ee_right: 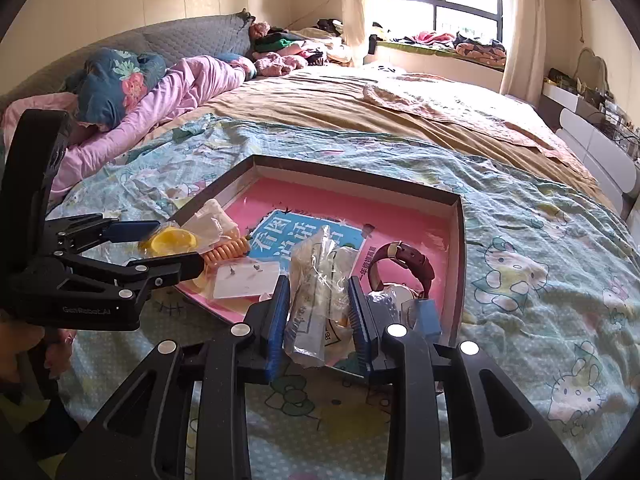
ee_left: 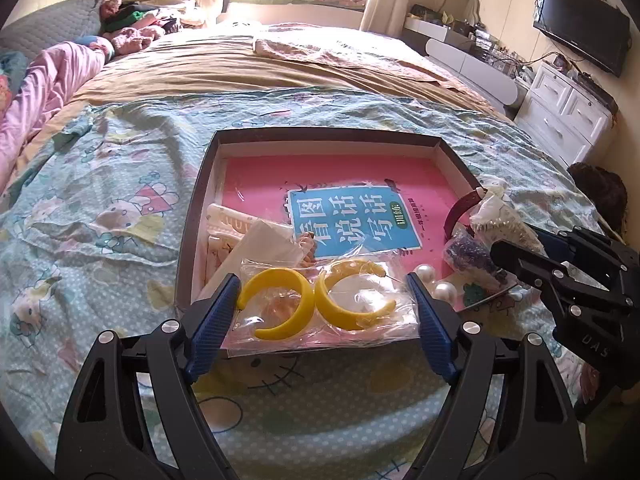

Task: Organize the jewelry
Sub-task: 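Carry the yellow bangle bag and clear bag into the tray, then open both tools to release the bags in the tray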

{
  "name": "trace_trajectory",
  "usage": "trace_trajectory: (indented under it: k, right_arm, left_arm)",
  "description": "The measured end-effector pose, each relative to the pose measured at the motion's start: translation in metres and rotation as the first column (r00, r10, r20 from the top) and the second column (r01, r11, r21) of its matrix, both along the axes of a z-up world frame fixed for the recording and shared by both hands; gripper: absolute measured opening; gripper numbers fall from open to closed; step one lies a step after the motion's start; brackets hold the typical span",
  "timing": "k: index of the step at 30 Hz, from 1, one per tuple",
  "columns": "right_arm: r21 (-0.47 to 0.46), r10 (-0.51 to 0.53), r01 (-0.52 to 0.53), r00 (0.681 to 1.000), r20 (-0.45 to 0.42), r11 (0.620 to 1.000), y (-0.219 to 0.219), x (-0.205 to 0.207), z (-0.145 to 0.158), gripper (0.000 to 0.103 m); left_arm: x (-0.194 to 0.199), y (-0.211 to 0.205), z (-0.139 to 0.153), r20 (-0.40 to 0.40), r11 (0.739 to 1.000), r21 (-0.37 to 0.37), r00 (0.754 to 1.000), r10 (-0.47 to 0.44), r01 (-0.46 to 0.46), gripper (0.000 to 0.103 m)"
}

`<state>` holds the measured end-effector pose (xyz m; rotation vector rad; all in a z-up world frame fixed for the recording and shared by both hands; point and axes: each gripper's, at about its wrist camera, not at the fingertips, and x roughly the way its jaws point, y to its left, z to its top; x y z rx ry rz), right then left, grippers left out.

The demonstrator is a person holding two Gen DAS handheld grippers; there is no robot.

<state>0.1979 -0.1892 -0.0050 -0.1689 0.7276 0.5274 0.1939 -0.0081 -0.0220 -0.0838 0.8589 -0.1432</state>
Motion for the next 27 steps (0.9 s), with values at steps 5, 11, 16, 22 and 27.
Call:
trace_trajectory:
  k: [5,11,16,22,27]
  right_arm:
    - [0.003,-0.013,0.013,1.0,-0.013,1.0,0.0,0.008,-0.008,0.028]
    - [-0.005,-0.015,0.015,0.999,-0.032,1.0,0.001,0.016,-0.018,0.028]
    - [-0.007,-0.012,0.011,0.999,-0.045,1.0,0.003,0.021,-0.025,0.028]
    - [-0.012,-0.009,0.008,0.997,-0.08,1.0,0.005,0.025,-0.037,0.028]
    - [0.0,-0.01,0.01,0.996,-0.083,1.0,0.005,0.024,-0.038,0.033]
  left_arm:
    - [0.007,-0.002,-0.007,-0.009,1.0,0.006,1.0,-0.008,0.008,0.074]
    - [0.014,-0.002,-0.015,-0.023,1.0,0.001,1.0,-0.015,0.015,0.074]
    - [0.018,-0.002,-0.018,-0.023,1.0,0.006,1.0,-0.016,0.016,0.074]
    - [0.02,-0.002,-0.019,-0.02,1.0,0.013,1.0,-0.016,0.016,0.075]
    - [0.022,-0.002,-0.02,-0.023,1.0,0.012,1.0,-0.01,0.01,0.075]
